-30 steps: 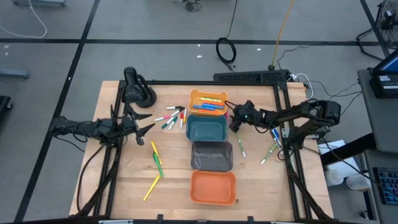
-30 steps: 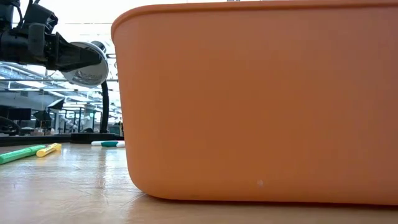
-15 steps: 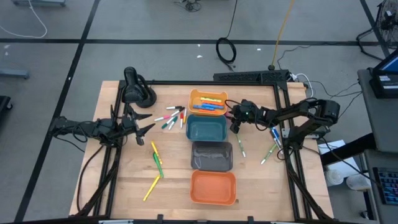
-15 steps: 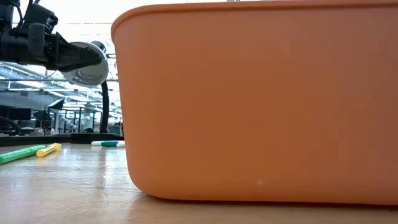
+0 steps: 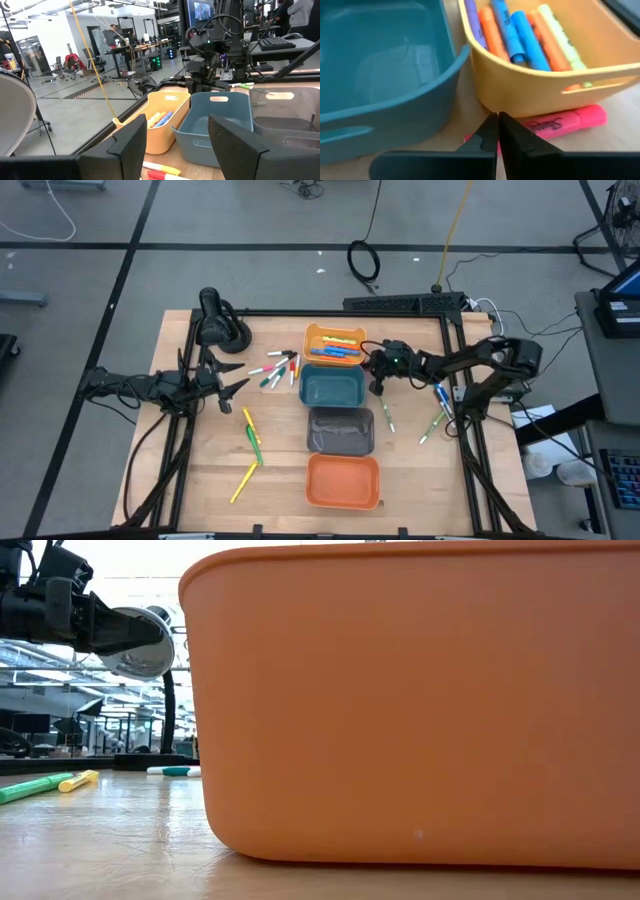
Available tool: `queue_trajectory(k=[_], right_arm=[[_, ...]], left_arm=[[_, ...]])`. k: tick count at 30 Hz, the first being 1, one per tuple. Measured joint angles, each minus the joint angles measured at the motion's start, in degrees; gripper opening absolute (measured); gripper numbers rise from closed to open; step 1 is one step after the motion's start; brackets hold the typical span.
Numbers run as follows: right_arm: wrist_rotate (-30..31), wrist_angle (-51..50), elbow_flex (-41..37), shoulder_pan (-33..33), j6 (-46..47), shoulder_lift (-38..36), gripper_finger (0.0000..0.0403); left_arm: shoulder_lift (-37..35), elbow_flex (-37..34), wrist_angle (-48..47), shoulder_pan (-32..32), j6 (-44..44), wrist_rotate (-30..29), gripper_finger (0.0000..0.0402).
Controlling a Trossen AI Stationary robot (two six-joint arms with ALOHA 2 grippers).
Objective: Pick & Place Markers
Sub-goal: Put the pink highlighter into the yellow bin
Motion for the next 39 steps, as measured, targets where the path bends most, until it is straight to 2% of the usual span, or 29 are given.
queue_trajectory(k=[5, 9, 14, 18, 22, 25, 27, 31, 35, 39], right_arm=[[-0.08, 0.17, 1.4, 0.0, 0.32, 5.49, 0.0001], [2.31, -1.68, 1.78, 0.06, 2.71, 6.12, 0.0], [4.91, -7.57, 1.69, 0.58, 4.89, 1.84, 0.0], [9.35, -12.48, 1.58, 0.97, 4.89, -3.8, 0.0005], [15.23, -18.24, 1.58, -0.25, 0.25, -9.07, 0.004], [17.96, -18.55, 1.58, -3.81, -1.06, -11.41, 0.0087], [17.53, -18.58, 1.58, -7.61, -1.03, -11.57, 0.0119], [12.37, -19.34, 1.67, -17.67, 2.63, -10.3, 0.0167], [10.39, -18.53, 1.67, -25.5, 2.11, -8.54, 0.019], [7.3, -17.77, 1.69, -30.86, 0.51, -7.05, 0.0196]], left_arm=[[0.0, 0.0, 0.0, 0.01, 0.01, 0.01, 0.0214], [-0.02, 0.0, 0.0, 0.02, -0.01, 0.0, 0.0214], [-0.01, 0.0, 0.0, 0.0, -0.01, 0.01, 0.0214], [-0.02, 0.0, -0.04, 0.01, 0.01, 0.01, 0.0214], [-0.02, 0.0, -0.04, 0.02, -0.01, 0.01, 0.0214], [-0.01, 0.0, -0.04, 0.02, 0.01, 0.01, 0.0214], [0.0, 0.0, -0.04, 0.01, 0.01, 0.01, 0.0214], [0.0, 0.0, -0.04, 0.0, 0.01, 0.01, 0.0214], [-0.02, 0.0, -0.04, -0.01, -0.01, 0.01, 0.0214], [-0.01, 0.0, -0.04, 0.02, 0.01, 0.03, 0.0214]])
